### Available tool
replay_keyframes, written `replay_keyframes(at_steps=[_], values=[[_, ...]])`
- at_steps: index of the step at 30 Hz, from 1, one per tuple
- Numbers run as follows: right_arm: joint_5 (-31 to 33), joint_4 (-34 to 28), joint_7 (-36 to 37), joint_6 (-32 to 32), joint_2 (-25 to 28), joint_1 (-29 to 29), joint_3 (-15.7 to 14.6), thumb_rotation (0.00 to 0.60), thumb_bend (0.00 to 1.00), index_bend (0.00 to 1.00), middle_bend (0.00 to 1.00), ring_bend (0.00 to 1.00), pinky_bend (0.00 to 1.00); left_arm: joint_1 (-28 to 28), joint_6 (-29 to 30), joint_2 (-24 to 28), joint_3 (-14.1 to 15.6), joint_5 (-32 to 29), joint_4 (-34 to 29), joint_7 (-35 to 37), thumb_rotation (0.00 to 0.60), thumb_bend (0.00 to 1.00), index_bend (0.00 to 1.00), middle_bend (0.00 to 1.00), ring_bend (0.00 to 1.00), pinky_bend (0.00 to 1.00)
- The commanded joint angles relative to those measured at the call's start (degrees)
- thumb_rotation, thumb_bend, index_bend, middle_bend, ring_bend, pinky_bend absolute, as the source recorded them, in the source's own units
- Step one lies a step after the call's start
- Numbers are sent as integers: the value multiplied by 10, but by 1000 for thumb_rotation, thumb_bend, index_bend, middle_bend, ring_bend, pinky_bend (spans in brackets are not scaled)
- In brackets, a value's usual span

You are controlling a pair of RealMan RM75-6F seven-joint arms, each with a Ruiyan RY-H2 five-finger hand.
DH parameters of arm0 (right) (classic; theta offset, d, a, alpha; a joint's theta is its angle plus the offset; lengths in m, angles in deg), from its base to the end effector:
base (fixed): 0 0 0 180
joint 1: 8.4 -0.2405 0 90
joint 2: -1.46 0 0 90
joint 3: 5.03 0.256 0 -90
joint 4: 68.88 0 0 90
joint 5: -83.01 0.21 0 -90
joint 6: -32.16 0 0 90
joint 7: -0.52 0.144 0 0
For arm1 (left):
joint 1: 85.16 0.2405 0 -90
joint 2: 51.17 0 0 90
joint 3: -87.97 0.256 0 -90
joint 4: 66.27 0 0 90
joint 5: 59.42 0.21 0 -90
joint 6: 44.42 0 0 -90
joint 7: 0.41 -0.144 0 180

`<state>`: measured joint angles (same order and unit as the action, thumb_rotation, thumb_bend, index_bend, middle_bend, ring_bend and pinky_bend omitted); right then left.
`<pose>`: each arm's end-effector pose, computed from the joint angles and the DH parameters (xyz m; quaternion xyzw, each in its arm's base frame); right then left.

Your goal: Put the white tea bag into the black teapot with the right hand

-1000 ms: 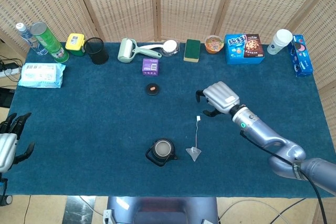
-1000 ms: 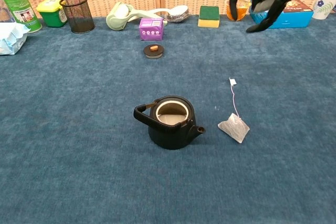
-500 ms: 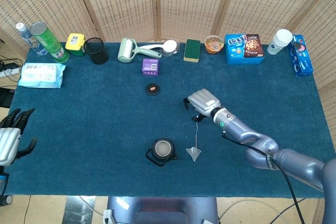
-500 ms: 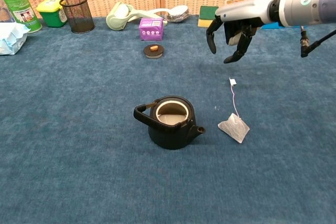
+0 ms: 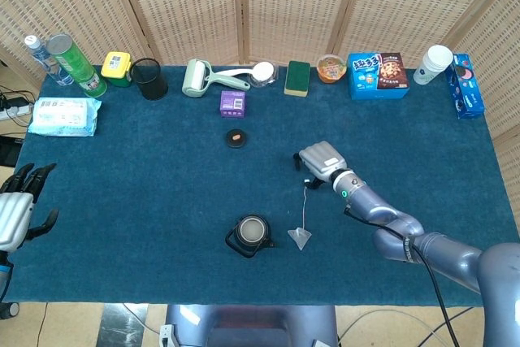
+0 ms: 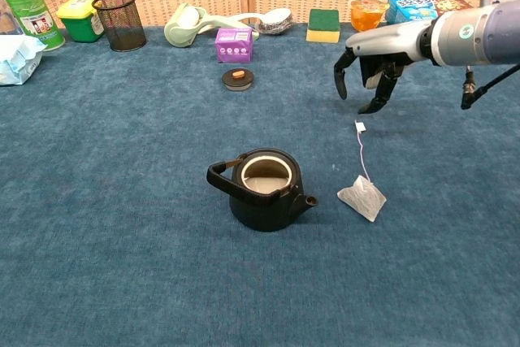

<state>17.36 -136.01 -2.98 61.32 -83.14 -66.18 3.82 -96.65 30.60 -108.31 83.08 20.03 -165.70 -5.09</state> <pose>-0.1413 -0.4288 -0.0041 0.8152 -0.3662 0.2593 0.3662 -0.2919 0.2200 0.1732 -0.6273 -0.3943 -0.3442 0.5767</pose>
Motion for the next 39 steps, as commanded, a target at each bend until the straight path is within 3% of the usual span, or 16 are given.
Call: replay_keyframes(at_steps=[1, 39], values=[[18, 9, -14, 2, -9, 2, -6, 600, 347, 409, 1000, 1000, 1000, -1, 1, 0, 1, 2, 0, 1, 600, 454, 34, 138, 0, 120], [82, 18, -94, 17, -44, -9, -25, 600, 365, 474, 1000, 1000, 1000, 11, 20, 7, 11, 6, 6, 19, 600, 454, 35, 138, 0, 120]])
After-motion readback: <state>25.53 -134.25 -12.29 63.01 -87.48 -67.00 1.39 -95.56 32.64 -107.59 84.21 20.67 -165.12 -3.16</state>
